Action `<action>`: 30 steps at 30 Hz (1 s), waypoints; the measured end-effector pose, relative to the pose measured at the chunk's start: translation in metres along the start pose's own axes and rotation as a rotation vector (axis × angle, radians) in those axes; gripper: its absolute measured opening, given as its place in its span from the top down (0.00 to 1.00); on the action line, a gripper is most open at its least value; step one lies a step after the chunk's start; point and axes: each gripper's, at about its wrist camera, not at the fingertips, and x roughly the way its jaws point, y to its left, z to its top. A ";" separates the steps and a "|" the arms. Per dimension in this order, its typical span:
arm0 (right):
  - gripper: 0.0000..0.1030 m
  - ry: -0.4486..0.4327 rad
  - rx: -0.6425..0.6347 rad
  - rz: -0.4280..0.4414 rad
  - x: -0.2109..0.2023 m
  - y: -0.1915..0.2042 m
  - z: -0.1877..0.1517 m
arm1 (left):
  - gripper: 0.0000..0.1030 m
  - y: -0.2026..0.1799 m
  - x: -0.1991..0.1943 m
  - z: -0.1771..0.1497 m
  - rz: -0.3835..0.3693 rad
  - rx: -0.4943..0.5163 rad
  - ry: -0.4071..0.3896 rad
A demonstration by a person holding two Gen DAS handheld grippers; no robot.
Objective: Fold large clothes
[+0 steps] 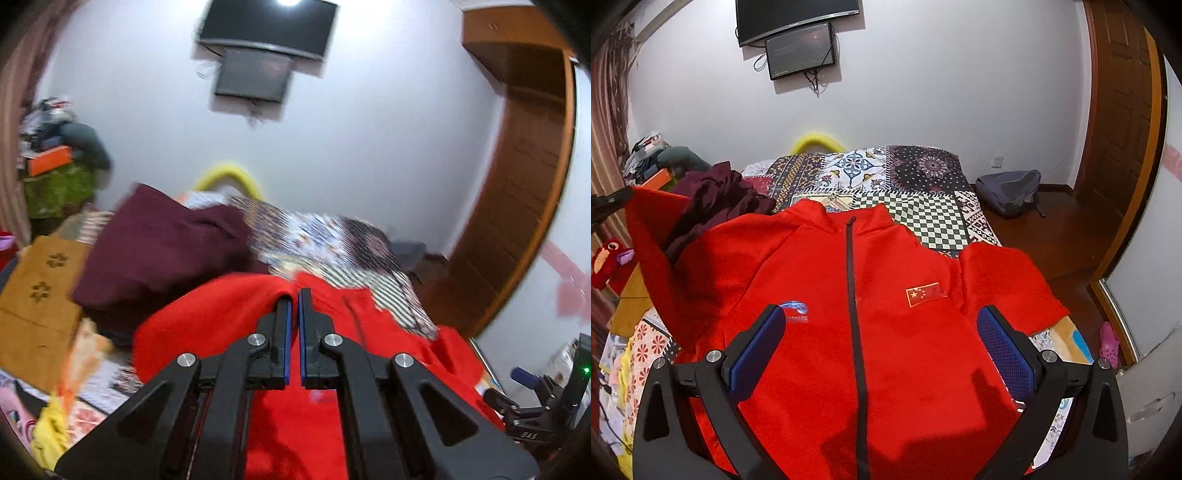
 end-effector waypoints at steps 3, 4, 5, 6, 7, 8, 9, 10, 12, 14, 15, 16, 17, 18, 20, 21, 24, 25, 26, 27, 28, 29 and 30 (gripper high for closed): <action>0.00 0.010 -0.004 -0.004 0.003 -0.005 -0.003 | 0.98 -0.026 0.028 -0.016 -0.050 0.031 0.069; 0.00 0.013 -0.006 -0.006 0.004 -0.007 -0.004 | 0.98 -0.032 0.033 -0.019 -0.060 0.037 0.087; 0.00 0.017 -0.008 -0.010 0.005 -0.009 -0.005 | 0.98 -0.041 0.046 -0.028 -0.076 0.052 0.125; 0.00 0.021 -0.010 -0.013 0.007 -0.010 -0.006 | 0.98 -0.050 0.053 -0.038 -0.085 0.065 0.152; 0.00 0.025 -0.009 -0.015 0.008 -0.012 -0.007 | 0.98 -0.056 0.058 -0.045 -0.089 0.075 0.175; 0.00 0.031 -0.007 -0.016 0.010 -0.014 -0.008 | 0.98 -0.063 0.069 -0.056 -0.095 0.092 0.216; 0.00 0.038 -0.004 -0.014 0.012 -0.016 -0.009 | 0.98 -0.070 0.075 -0.066 -0.102 0.100 0.247; 0.00 0.044 -0.002 -0.012 0.013 -0.017 -0.009 | 0.98 -0.075 0.082 -0.076 -0.107 0.104 0.280; 0.00 0.056 -0.003 -0.010 0.017 -0.019 -0.011 | 0.98 -0.078 0.099 -0.097 -0.119 0.103 0.365; 0.00 0.062 -0.010 -0.015 0.019 -0.019 -0.013 | 0.98 -0.077 0.110 -0.111 -0.116 0.097 0.424; 0.00 0.063 -0.014 -0.017 0.020 -0.018 -0.014 | 0.98 -0.076 0.111 -0.119 -0.116 0.097 0.447; 0.00 0.064 -0.019 -0.020 0.020 -0.017 -0.015 | 0.98 -0.076 0.116 -0.127 -0.114 0.102 0.484; 0.00 0.065 -0.024 -0.023 0.021 -0.016 -0.015 | 0.98 -0.076 0.119 -0.132 -0.112 0.110 0.508; 0.00 0.065 -0.031 -0.026 0.022 -0.016 -0.016 | 0.98 -0.076 0.121 -0.139 -0.114 0.121 0.540; 0.00 0.059 -0.056 -0.037 0.021 -0.012 -0.017 | 0.98 -0.076 0.122 -0.148 -0.130 0.141 0.593; 0.00 0.056 -0.068 -0.041 0.020 -0.011 -0.018 | 0.97 -0.076 0.121 -0.150 -0.134 0.151 0.608; 0.00 0.045 -0.111 -0.050 0.018 -0.003 -0.017 | 0.93 -0.075 0.113 -0.152 -0.138 0.177 0.627; 0.00 0.041 -0.125 -0.051 0.017 0.000 -0.017 | 0.92 -0.074 0.105 -0.152 -0.143 0.184 0.626; 0.00 0.037 -0.137 -0.051 0.015 0.003 -0.016 | 0.89 -0.073 0.099 -0.151 -0.141 0.190 0.622; 0.00 0.031 -0.149 -0.048 0.013 0.006 -0.016 | 0.81 -0.072 0.093 -0.150 -0.137 0.197 0.615; 0.00 0.026 -0.159 -0.046 0.012 0.009 -0.015 | 0.76 -0.070 0.083 -0.148 -0.133 0.202 0.600; 0.00 0.016 -0.175 -0.040 0.009 0.013 -0.013 | 0.63 -0.068 0.077 -0.145 -0.137 0.203 0.589; 0.00 0.009 -0.187 -0.035 0.008 0.016 -0.012 | 0.53 -0.064 0.066 -0.142 -0.146 0.203 0.569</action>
